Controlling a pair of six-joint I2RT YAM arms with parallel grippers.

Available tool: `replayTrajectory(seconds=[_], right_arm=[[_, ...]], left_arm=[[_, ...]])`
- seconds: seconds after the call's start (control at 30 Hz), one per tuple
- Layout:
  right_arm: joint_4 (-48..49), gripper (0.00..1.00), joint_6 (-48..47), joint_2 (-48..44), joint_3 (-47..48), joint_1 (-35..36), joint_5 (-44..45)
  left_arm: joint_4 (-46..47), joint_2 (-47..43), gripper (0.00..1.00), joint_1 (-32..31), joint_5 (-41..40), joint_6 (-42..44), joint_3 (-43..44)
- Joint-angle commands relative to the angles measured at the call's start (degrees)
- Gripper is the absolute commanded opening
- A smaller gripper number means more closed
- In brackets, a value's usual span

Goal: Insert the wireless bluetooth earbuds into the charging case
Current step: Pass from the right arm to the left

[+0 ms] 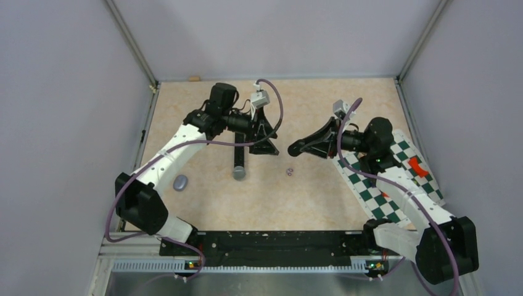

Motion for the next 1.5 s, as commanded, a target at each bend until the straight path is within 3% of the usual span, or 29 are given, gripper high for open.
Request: replayTrajectory(seconds=[0.0,0.23,0.7,1.13,1.33,1.47], right_arm=[[10.55,0.00,5.12,-2.14,-2.12,-1.31,3.30],[9.17,0.00,5.88,0.91,-0.64,-1.23,-3.55],[2.91,0.00,2.89,4.31,1.57,1.17,-8.29],[-6.73,0.00,-4.89,6.65,4.04,3.50,-8.79],[-5.94,0.00,-4.49,6.60,3.92,3.70,-8.41],[-4.07,0.00,-3.14,6.57,3.42,3.66,-8.11]], left_arm=[[17.10,-3.18,0.90,-0.03,0.15,-11.74,-8.28],[6.44,-0.70,0.90,-1.58,-0.24,-4.29,-2.01],[-0.19,2.77,0.84,-9.02,-3.74,3.13,0.27],[-0.21,3.84,0.50,-10.17,-4.25,3.62,0.33],[-0.32,4.30,0.46,-10.61,-3.60,3.72,0.14],[-0.44,4.57,0.38,-10.89,-3.13,3.67,0.15]])
